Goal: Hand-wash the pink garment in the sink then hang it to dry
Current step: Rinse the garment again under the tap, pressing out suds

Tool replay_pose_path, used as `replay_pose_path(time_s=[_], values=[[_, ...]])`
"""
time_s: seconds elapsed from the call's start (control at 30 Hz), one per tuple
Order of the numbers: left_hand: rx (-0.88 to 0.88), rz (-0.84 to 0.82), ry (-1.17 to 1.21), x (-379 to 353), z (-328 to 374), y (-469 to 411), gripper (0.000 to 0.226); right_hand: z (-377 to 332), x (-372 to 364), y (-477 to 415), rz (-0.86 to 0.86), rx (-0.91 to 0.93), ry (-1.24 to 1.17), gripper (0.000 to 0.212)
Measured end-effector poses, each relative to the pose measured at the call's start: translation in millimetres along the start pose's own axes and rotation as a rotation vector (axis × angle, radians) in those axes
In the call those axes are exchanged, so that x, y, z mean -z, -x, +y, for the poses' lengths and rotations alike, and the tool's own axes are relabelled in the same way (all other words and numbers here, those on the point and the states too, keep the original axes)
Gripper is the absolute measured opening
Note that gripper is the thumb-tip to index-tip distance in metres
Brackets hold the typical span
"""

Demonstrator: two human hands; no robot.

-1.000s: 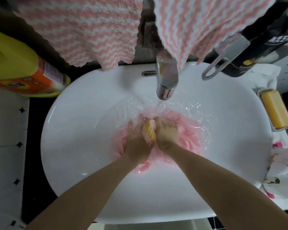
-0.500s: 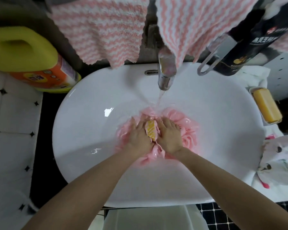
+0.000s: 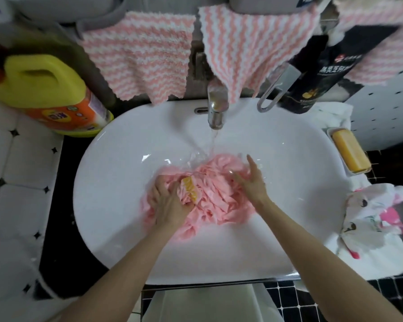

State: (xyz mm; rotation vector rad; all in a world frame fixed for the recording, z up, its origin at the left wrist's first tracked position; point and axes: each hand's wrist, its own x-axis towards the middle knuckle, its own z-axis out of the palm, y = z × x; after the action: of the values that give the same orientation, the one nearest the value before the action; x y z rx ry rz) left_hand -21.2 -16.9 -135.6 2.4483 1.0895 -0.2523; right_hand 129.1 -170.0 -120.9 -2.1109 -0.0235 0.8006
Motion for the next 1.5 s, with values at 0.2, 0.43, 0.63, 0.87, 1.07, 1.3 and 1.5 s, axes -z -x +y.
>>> replay_pose_path(time_s=[0.2, 0.43, 0.63, 0.87, 1.07, 1.3, 1.5], values=[[0.062, -0.348, 0.866, 43.3, 25.8, -16.8, 0.038, -19.5, -35.7, -3.3, -0.267, -0.174, -0.393, 0.034], [0.329, -0.396, 1.664, 75.0, 47.4, -14.5, 0.038, -50.7, 0.1, 25.6, -0.353, -0.084, -0.49, 0.03], [0.276, -0.385, 1.483, 75.9, 50.2, -15.0, 0.017, -59.9, 24.3, 46.9, -0.288, 0.032, -0.441, 0.02], [-0.29, -0.21, -0.362, 38.2, 2.8, -11.2, 0.113, -14.1, -15.6, 56.2, -0.345, 0.496, 0.261, 0.045], [-0.385, -0.185, -0.204, -6.9, -14.7, 0.4, 0.08, 21.2, -58.3, 36.6, -0.196, 0.559, 0.68, 0.076], [-0.396, 0.103, -0.154, -31.4, 0.1, -7.4, 0.044, 30.5, -71.4, 14.4, 0.041, 0.624, 0.812, 0.051], [-0.362, 0.089, -0.274, -41.6, 14.3, -32.8, 0.036, 21.6, -71.5, -11.6, 0.091, 0.565, 0.77, 0.042]])
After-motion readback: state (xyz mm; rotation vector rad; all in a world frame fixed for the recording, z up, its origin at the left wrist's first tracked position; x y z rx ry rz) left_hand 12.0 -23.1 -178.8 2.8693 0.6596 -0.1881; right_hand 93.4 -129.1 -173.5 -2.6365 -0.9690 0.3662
